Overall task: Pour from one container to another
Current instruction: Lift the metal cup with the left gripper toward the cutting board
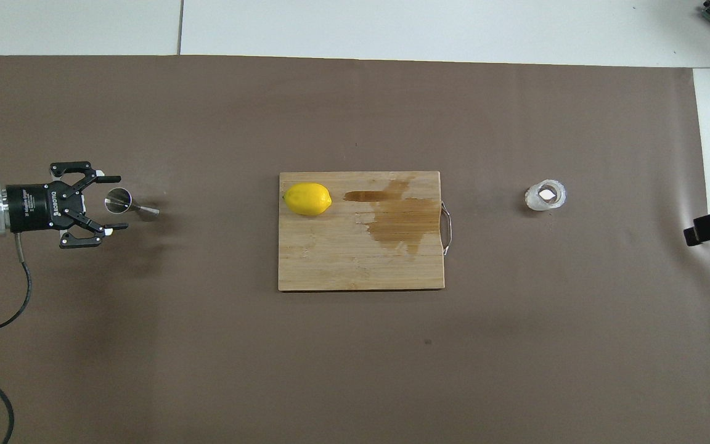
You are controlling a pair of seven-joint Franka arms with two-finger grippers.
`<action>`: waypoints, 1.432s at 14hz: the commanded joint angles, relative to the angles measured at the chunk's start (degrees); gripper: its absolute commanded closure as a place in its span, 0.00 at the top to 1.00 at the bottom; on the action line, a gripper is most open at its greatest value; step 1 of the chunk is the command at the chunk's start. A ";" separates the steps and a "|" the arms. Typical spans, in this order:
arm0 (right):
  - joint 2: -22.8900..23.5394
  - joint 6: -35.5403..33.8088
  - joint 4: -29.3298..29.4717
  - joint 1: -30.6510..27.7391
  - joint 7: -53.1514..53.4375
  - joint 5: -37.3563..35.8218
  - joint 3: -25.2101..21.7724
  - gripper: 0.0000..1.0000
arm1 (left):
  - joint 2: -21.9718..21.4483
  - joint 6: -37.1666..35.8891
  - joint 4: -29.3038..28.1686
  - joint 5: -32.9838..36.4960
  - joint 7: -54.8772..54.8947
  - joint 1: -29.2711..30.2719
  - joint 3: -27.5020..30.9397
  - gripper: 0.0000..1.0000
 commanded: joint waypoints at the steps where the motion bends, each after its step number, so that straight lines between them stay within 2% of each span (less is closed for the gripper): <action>1: -1.11 -0.19 -1.17 0.10 0.54 0.09 0.09 1.00 | -1.95 0.90 -2.60 -1.05 1.13 0.25 -0.24 0.82; 3: -1.11 -0.19 -1.17 0.10 0.54 0.09 0.09 1.00 | -1.95 1.07 -2.68 -1.05 1.13 0.07 -0.24 0.72; 7: -1.11 -0.19 -1.17 0.10 0.54 0.09 0.09 1.00 | -1.95 1.16 -2.68 -1.05 1.13 0.16 -0.24 0.68; 9: -1.11 -0.19 -1.17 0.10 0.54 0.09 0.09 1.00 | -1.95 1.16 -2.68 -1.05 1.13 0.33 -0.24 0.60; 10: -1.11 -0.19 -1.17 0.10 0.54 0.09 0.09 1.00 | -1.95 1.16 -2.68 -1.05 1.13 0.25 -0.24 0.50; 12: -1.11 -0.19 -1.17 0.10 0.54 0.09 0.09 1.00 | -1.95 1.25 -2.68 -1.05 1.13 -0.02 -0.24 0.25; 13: -1.11 -0.19 -1.17 0.10 0.54 0.09 0.09 1.00 | -1.95 1.42 -2.68 -1.05 1.13 -0.11 -0.24 0.22; 15: -1.11 -0.19 -1.17 0.10 0.54 0.09 0.09 1.00 | -1.95 1.51 -2.68 -1.05 1.13 -0.19 -0.24 0.00; 20: -1.11 -0.19 -1.17 0.10 0.54 0.09 0.09 1.00 | -1.60 1.78 -1.81 -1.05 0.43 -0.98 -0.33 0.00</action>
